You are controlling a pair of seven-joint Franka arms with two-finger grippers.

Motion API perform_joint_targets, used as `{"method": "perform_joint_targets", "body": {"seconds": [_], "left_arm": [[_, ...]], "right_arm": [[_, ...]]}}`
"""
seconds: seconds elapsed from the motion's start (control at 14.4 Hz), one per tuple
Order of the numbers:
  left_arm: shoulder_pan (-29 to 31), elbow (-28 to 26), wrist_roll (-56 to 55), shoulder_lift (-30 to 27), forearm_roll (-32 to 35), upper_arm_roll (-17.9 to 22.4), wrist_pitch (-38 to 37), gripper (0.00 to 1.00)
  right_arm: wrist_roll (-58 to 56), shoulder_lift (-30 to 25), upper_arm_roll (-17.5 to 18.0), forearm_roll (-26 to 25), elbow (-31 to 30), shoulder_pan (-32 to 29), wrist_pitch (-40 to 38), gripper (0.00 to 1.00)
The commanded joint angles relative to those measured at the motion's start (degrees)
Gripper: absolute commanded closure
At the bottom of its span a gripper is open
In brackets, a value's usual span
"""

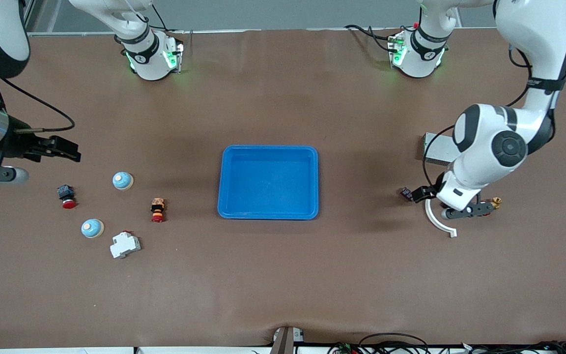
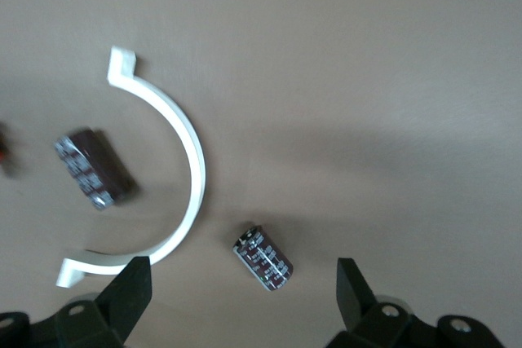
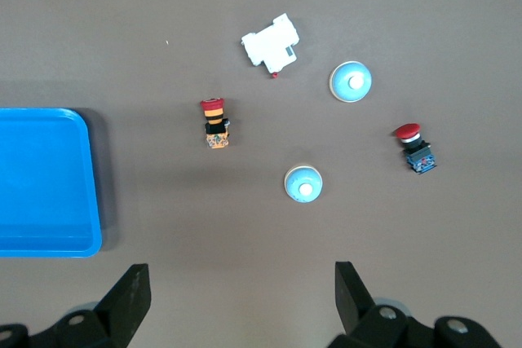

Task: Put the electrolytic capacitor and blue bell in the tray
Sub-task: 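Grasp the capacitor with the left gripper while the right gripper grasps a bell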

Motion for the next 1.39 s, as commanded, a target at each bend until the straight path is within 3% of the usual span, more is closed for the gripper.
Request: {"method": "perform_joint_targets", "body": {"seconds": [0.0,0.21,0.56,0.83,1.04,1.18,1.32], "left_arm": [[0.47,-6.26,-4.29,-0.73,-0.02,-0.28,5.78,0.00],[0.38,-10.66,-13.24,1.02,-0.02,-0.37,12.98,0.00],[0.38,-10.76,-17.05,4.71,-0.02,-0.28,16.77,0.00],[0.20,-10.76,-17.49,4.98,-0.02,-0.37,17.05,0.28],[-0.15,-10.58,-17.49,5.42,-0.02,-0.37,17.05,0.32],[-0.24,-10.58,-17.49,5.33,-0.02,-0.37,17.05,0.41],[-0.67,-10.50,-17.40,5.16,-0.02,-0.37,17.05,0.66]], "right_arm": [[-0.31,1.25,-0.20,-0.89,0.39,0.75,-0.63,0.00],[-0.31,4.67,-0.20,-1.24,0.39,2.15,-0.28,0.00],[-0.22,13.10,-0.20,-2.21,0.56,2.16,4.10,0.00],[-0.57,19.96,-0.37,-2.12,0.39,0.49,11.48,0.00],[-2.23,22.70,-0.46,-2.21,-0.74,-1.71,16.93,0.00],[-10.98,22.70,-0.55,-2.73,-3.47,-3.46,21.23,0.00],[-17.60,22.97,-0.63,-3.08,-4.79,-4.61,23.10,0.00]]}}
